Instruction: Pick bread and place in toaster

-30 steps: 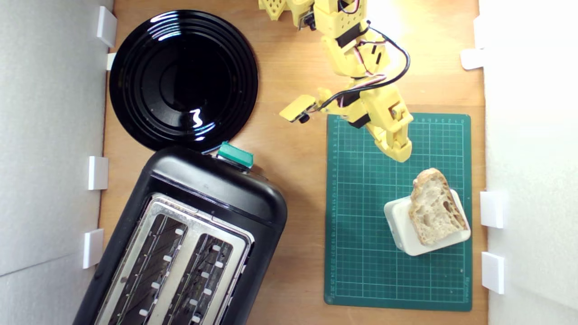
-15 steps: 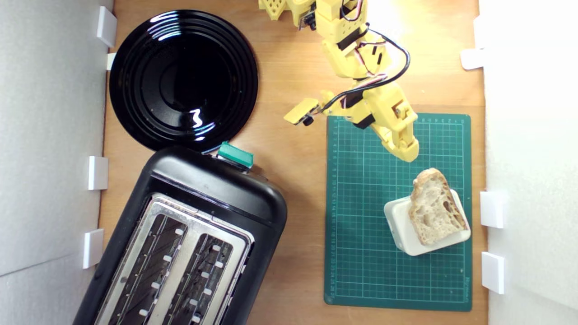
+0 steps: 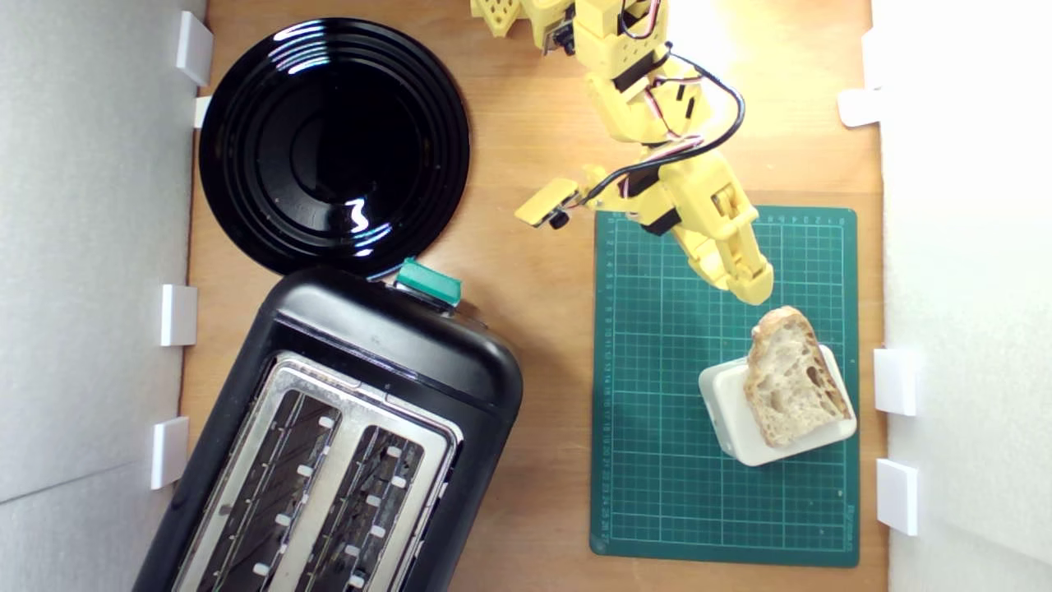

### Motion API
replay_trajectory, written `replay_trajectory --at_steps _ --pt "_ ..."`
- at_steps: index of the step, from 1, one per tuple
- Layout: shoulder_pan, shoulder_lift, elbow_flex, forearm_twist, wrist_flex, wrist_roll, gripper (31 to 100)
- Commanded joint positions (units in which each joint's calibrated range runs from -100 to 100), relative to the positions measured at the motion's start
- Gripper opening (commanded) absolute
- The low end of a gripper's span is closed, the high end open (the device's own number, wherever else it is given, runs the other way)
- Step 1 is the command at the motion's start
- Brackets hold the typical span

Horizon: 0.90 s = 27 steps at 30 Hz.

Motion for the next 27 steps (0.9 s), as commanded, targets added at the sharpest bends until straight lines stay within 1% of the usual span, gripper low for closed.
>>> replay_trajectory --at_steps 1,3,6,8,14,18,22,27 --pt "0.12 -0.38 -2.47 -0.35 -1.81 0.26 71.8" --pt "0.12 -0.38 -2.47 -0.35 -1.81 0.26 75.1" --pt "0.12 -0.38 -2.47 0.1 -1.81 0.26 82.2" --pt "0.12 -0.38 -2.56 0.01 -1.81 0.26 84.1" --pt "-0.36 1.53 -3.1 0.38 -2.49 0.21 84.5" --pt "0.04 4.44 -3.2 0.38 -8.98 0.21 84.5" --pt "0.12 5.86 -3.38 -0.26 -10.26 0.21 84.7" --pt "0.12 6.85 -4.38 -0.26 -13.25 0.26 85.2"
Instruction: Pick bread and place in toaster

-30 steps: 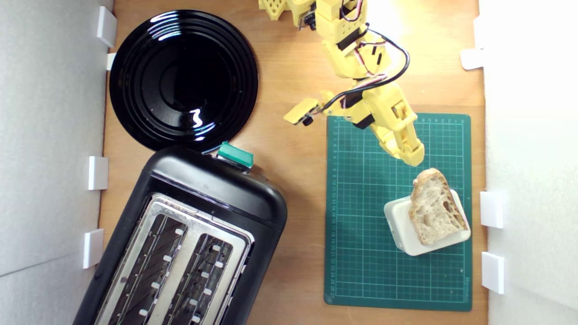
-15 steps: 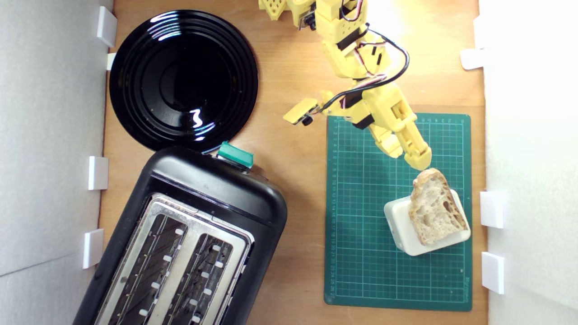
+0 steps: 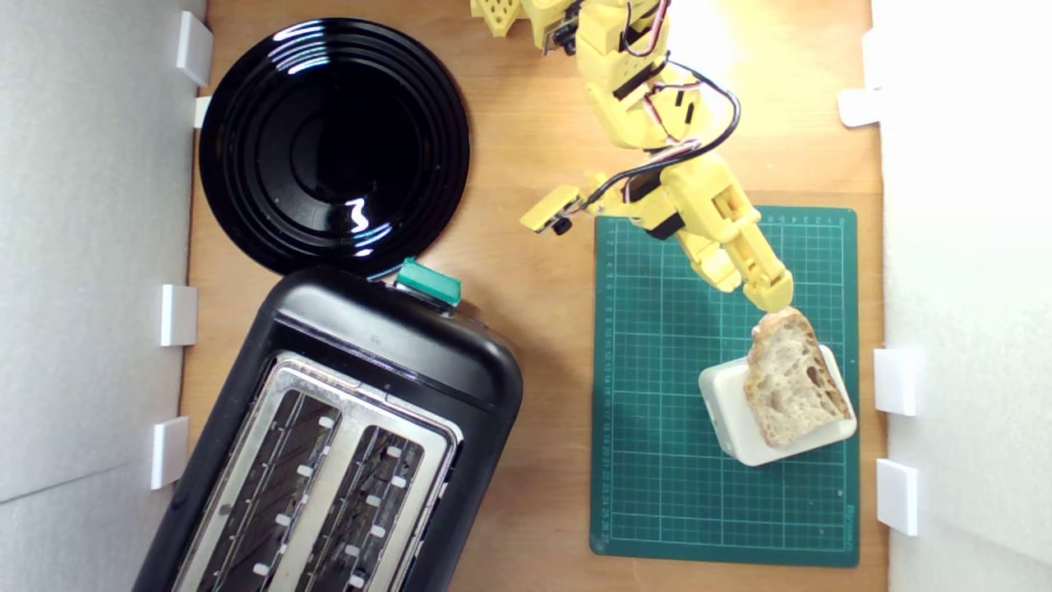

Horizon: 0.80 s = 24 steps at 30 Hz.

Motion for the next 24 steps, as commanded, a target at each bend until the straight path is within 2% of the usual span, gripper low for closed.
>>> replay_trajectory --at_steps 1,15,24 --pt "0.12 -0.45 -3.53 -0.44 -3.41 0.26 85.2" --pt "-0.04 6.78 -12.25 -0.17 -3.5 0.37 85.0" --pt "-0.44 11.03 -17.06 -0.44 -3.5 2.67 84.6"
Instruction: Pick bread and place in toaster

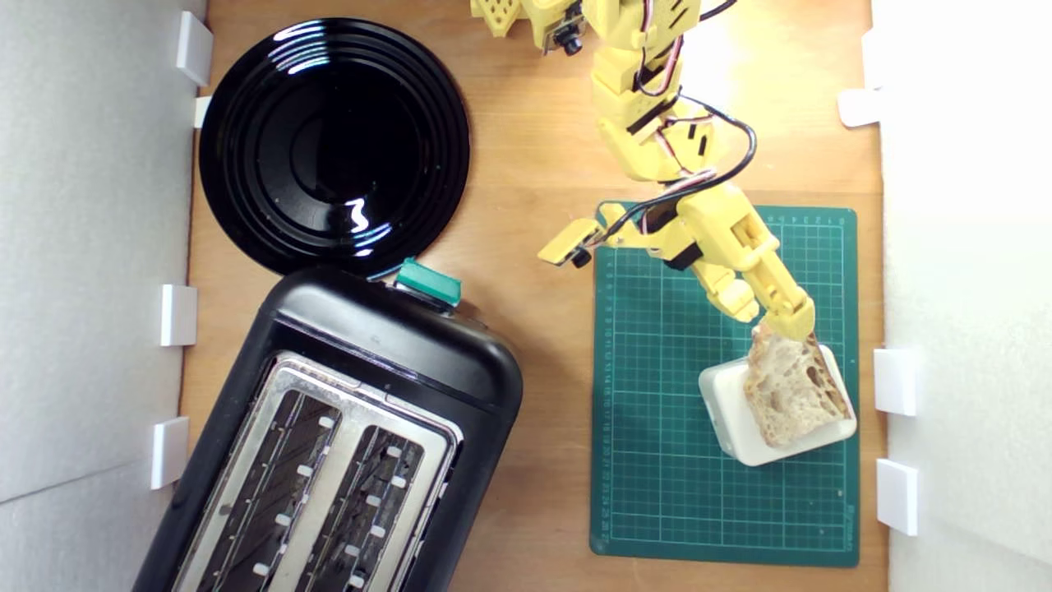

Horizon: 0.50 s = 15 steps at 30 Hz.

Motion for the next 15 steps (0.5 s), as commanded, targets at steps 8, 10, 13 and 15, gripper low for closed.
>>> replay_trajectory --at_steps 8,10,13,15 --pt "-0.44 2.18 -7.46 -0.44 -1.97 0.55 84.6" --pt "-0.52 2.68 -8.09 -0.44 -1.97 0.6 84.6" --pt "-0.6 3.09 -8.55 -0.44 -1.97 1.75 84.6" --pt "-1.01 3.34 -9.37 -0.53 -1.97 1.91 84.6"
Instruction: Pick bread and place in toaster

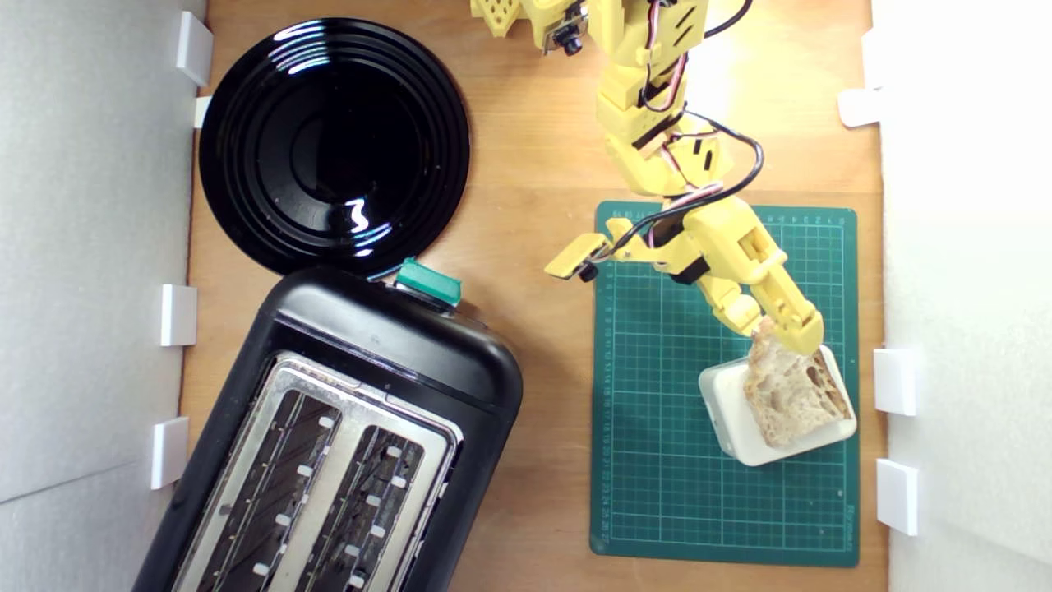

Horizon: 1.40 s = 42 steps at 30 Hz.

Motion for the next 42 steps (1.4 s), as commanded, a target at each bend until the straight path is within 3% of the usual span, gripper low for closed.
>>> replay_trajectory --at_steps 1,17,21,39,42 --pt "-1.09 -0.02 -3.53 -0.53 -1.97 1.03 84.6" --pt "-1.09 2.89 -7.44 -0.53 -1.97 1.14 84.3" --pt "-1.01 2.47 -7.44 -0.53 -1.89 1.14 80.0" --pt "-0.6 2.14 -7.35 -0.53 -1.72 0.93 78.9" --pt "-0.6 2.06 -7.35 -0.53 -1.72 0.77 75.0"
